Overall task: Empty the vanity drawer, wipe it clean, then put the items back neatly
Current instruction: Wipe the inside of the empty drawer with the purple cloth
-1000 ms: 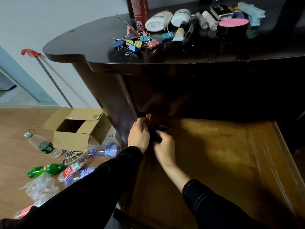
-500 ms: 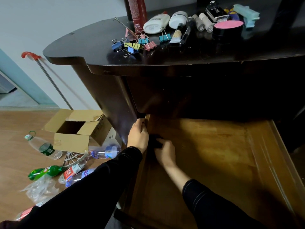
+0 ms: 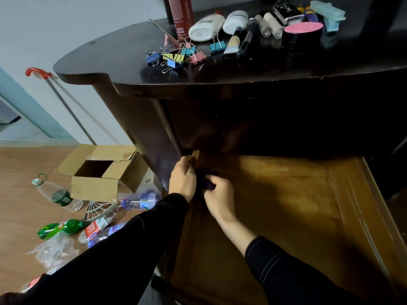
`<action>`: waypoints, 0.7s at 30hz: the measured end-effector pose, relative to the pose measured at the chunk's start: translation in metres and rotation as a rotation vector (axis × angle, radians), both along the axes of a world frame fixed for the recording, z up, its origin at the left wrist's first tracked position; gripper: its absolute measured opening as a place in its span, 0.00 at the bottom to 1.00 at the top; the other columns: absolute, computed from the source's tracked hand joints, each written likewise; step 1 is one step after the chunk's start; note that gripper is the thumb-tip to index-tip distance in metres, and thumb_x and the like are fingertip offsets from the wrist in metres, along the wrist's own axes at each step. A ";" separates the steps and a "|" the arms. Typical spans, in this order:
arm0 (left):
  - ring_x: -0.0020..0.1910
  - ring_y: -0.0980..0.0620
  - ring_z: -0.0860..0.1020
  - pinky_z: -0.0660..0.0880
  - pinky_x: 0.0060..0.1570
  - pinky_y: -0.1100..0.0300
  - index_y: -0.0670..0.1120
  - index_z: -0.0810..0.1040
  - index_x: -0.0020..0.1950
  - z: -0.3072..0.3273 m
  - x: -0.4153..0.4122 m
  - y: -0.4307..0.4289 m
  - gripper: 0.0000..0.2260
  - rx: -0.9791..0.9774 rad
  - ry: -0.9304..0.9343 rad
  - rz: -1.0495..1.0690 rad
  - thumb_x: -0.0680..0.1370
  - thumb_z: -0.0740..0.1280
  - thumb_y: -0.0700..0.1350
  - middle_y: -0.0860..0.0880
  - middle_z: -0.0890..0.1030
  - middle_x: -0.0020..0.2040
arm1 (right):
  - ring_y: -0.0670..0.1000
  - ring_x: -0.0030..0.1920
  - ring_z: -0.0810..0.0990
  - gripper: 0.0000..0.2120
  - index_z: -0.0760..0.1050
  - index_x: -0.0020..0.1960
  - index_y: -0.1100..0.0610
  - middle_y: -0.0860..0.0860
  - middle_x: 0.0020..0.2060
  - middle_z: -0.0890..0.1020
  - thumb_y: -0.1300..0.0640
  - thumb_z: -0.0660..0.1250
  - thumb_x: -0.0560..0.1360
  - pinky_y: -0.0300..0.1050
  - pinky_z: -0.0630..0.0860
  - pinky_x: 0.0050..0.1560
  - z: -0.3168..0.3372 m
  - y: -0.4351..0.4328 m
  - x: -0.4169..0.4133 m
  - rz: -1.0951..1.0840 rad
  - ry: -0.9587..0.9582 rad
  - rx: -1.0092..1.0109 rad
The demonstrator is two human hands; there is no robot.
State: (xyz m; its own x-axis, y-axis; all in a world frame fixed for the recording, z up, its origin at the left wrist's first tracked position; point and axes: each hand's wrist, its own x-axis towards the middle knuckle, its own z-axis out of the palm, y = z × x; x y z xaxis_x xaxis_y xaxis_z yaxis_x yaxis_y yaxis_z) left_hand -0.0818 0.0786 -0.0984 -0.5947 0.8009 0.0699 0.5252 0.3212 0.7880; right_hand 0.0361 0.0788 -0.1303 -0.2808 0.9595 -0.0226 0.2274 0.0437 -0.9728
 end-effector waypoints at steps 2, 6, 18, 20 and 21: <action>0.60 0.47 0.75 0.67 0.56 0.59 0.51 0.75 0.66 0.000 0.000 0.000 0.16 0.000 0.001 -0.005 0.80 0.57 0.42 0.48 0.79 0.62 | 0.47 0.54 0.82 0.19 0.83 0.62 0.55 0.49 0.54 0.86 0.68 0.67 0.75 0.37 0.78 0.53 -0.009 -0.010 0.000 0.007 -0.016 0.008; 0.59 0.49 0.75 0.66 0.56 0.60 0.51 0.75 0.66 -0.002 -0.002 -0.001 0.16 -0.010 -0.004 -0.018 0.80 0.57 0.43 0.48 0.79 0.62 | 0.52 0.53 0.83 0.20 0.79 0.67 0.57 0.53 0.58 0.84 0.68 0.67 0.77 0.38 0.78 0.48 -0.024 0.002 0.010 0.119 -0.174 -0.212; 0.53 0.58 0.76 0.67 0.58 0.59 0.52 0.75 0.57 -0.001 0.012 -0.081 0.11 -0.091 -0.212 -0.107 0.85 0.53 0.52 0.52 0.78 0.52 | 0.51 0.63 0.77 0.15 0.74 0.68 0.53 0.47 0.60 0.77 0.53 0.66 0.83 0.43 0.75 0.57 -0.006 0.001 0.016 0.158 -0.010 -0.331; 0.52 0.55 0.76 0.68 0.56 0.58 0.48 0.75 0.57 0.003 0.015 -0.079 0.13 -0.088 -0.190 -0.094 0.86 0.53 0.51 0.49 0.79 0.52 | 0.49 0.58 0.79 0.10 0.77 0.61 0.53 0.46 0.56 0.80 0.57 0.68 0.81 0.35 0.76 0.52 0.000 0.002 0.015 0.156 0.018 -0.234; 0.53 0.54 0.76 0.68 0.57 0.58 0.47 0.75 0.57 0.003 0.016 -0.078 0.13 -0.090 -0.181 -0.088 0.86 0.53 0.50 0.49 0.79 0.52 | 0.45 0.54 0.80 0.08 0.78 0.57 0.52 0.45 0.53 0.81 0.58 0.70 0.79 0.30 0.75 0.47 0.002 0.003 0.015 0.154 0.044 -0.173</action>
